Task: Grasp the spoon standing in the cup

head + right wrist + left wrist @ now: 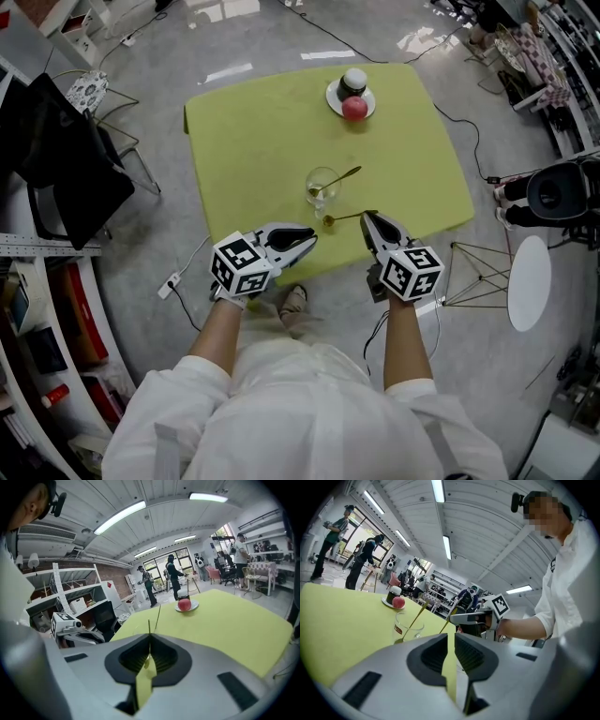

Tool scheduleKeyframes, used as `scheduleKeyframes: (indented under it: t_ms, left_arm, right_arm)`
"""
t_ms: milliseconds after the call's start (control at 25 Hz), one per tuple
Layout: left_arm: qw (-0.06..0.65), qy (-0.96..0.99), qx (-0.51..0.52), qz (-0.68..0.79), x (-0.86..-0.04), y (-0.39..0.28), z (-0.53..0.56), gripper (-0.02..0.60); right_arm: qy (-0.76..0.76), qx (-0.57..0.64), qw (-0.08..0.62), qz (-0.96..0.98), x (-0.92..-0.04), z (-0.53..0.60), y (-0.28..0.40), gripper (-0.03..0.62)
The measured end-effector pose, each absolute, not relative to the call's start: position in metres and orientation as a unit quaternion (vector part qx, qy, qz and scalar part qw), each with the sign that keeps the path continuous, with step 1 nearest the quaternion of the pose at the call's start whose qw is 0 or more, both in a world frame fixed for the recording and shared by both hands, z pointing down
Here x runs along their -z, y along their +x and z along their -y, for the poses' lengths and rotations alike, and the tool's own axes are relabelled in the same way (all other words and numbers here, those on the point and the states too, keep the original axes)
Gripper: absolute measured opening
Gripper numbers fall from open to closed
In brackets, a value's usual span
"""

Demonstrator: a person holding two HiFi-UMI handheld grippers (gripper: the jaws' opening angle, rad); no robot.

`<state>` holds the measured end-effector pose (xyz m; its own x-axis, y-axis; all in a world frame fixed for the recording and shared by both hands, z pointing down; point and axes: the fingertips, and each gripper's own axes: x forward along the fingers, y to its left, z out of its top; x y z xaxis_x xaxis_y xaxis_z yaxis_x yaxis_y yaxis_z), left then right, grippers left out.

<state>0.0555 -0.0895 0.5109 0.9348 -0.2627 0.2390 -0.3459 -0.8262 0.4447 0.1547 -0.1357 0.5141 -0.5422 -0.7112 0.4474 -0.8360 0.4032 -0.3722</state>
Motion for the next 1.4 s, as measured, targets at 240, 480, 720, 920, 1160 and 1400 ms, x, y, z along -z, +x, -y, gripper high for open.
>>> scheduleKeyframes:
  t_ms: [240,480,720,920,1160,1400]
  left_arm:
    - [0.249,0.95,-0.093,0.161,-0.514,0.048,0.085,0.048]
    - [0.255,0.947,-0.096,0.171,-0.519,0.04,0.081,0.048]
    - [0.256,0.946,-0.094,0.176,-0.518,0.037,0.084,0.048]
    - [0.259,0.945,-0.096,0.174,-0.519,0.038,0.086,0.048]
    - [0.258,0.945,-0.099,0.172,-0.519,0.04,0.088,0.048]
    - [0.256,0.946,-0.101,0.171,-0.518,0.041,0.089,0.048]
  right_arm:
    - [0.438,-0.323,0.1,0.833,-0.528,0.127,0.137,0.009]
    - [0.416,-0.352,0.104,0.832,-0.549,0.125,0.123,0.009]
    - [0.42,-0.367,0.101,0.823,-0.558,0.133,0.129,0.011]
    - [0.425,-0.37,0.117,0.818,-0.569,0.139,0.136,0.012]
    - [0.428,-0.357,0.161,0.815,-0.581,0.144,0.143,0.037]
    - [0.419,-0.339,0.237,0.808,-0.599,0.143,0.151,0.074]
